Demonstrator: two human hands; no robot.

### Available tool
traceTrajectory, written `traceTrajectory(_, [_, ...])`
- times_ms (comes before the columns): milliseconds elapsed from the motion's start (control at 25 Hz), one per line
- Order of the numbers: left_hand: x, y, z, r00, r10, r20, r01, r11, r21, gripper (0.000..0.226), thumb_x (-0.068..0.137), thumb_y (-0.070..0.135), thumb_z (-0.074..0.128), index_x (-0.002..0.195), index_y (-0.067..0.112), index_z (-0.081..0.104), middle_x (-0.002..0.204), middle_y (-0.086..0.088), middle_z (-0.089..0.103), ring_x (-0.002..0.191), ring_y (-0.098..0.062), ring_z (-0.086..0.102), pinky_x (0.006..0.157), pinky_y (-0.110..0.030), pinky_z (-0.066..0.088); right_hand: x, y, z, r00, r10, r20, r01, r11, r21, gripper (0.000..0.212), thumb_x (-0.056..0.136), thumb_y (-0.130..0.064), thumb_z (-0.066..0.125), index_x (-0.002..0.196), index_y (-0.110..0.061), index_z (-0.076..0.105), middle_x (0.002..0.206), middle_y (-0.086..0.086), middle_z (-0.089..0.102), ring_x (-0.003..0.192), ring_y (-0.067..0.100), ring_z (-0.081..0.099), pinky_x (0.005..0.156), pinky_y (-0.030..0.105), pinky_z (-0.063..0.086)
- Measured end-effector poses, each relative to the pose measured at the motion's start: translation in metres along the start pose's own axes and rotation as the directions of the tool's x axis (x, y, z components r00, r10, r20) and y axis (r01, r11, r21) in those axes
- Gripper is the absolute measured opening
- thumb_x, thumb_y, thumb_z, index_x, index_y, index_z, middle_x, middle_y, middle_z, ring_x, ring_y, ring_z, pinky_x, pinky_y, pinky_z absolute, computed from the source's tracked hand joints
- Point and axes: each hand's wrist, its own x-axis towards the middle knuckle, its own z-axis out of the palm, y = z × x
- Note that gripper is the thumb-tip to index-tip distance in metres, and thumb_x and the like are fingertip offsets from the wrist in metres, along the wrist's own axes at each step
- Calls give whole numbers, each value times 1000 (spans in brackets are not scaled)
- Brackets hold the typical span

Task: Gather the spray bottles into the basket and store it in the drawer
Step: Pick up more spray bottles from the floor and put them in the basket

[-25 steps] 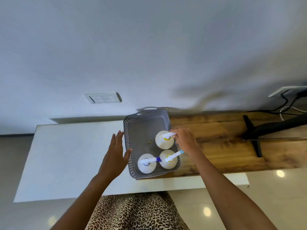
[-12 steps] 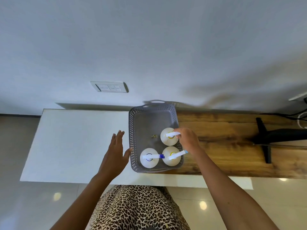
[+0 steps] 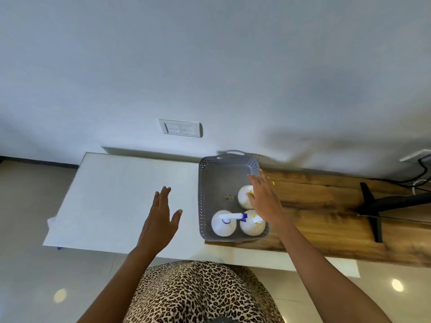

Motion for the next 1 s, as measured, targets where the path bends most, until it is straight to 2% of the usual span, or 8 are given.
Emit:
traceTrajectory(120, [-33,-39,-40,998,-17,-60,17,1000,-9,63,89,17,53,141,13,18,154,-7,20,144,-22,9,107,-41,31,-9,-63,0,996,-76,-45,79,996,52,49,89,-12,58,134,-4,41,143,15,44,144,28,19,118,42,18])
traceTrajectory(240, [-75,-89,-86,992,-49,-119,51,999,9,63,89,17,53,142,11,18,154,-7,19,144,-23,9,108,-41,30,-12,-146,5,990,-131,-47,136,983,120,50,89,-9,56,136,-4,40,147,19,37,142,29,23,116,37,16])
traceTrajectory(320, [-97,-119,-116,982,-80,-173,81,997,2,63,89,15,54,141,9,19,153,-10,21,143,-25,10,110,-41,27,-17,-201,14,979,-187,-76,198,963,181,47,89,-9,56,134,-2,43,144,20,41,141,30,24,115,37,18])
traceTrajectory(400, [-122,-149,-150,966,-120,-229,121,993,-9,62,88,14,55,140,7,22,152,-13,25,141,-30,18,109,-43,29,-30,-259,28,960,-267,-83,279,934,223,45,90,-10,56,133,-3,45,141,18,46,142,29,24,114,37,20])
traceTrajectory(480, [-141,-175,-178,945,-162,-283,163,986,-21,60,87,12,57,138,5,25,147,-18,32,133,-37,34,103,-48,38,-45,-310,43,936,-346,-71,352,901,255,43,90,-12,57,132,-5,47,137,16,51,142,27,25,113,36,22])
traceTrajectory(600, [-165,-206,-206,909,-229,-349,217,973,-73,58,86,12,58,135,5,28,144,-19,35,124,-37,45,98,-46,43,-61,-372,65,887,-461,-4,446,856,262,41,91,-16,56,131,-8,48,134,15,54,141,24,27,112,32,23])
traceTrajectory(800, [-186,-261,-230,841,-364,-400,327,932,-160,60,87,12,56,137,7,25,147,-18,31,133,-37,33,105,-44,37,-68,-453,109,785,-602,146,555,788,267,39,92,-20,56,129,-10,49,138,14,50,138,23,32,111,31,26])
traceTrajectory(1000, [-169,-327,-262,793,-460,-399,411,888,-205,58,87,11,56,137,5,26,149,-16,29,137,-34,28,109,-41,31,-35,-531,156,715,-646,267,585,762,279,38,92,-22,56,128,-10,51,134,11,54,132,22,41,109,32,33])
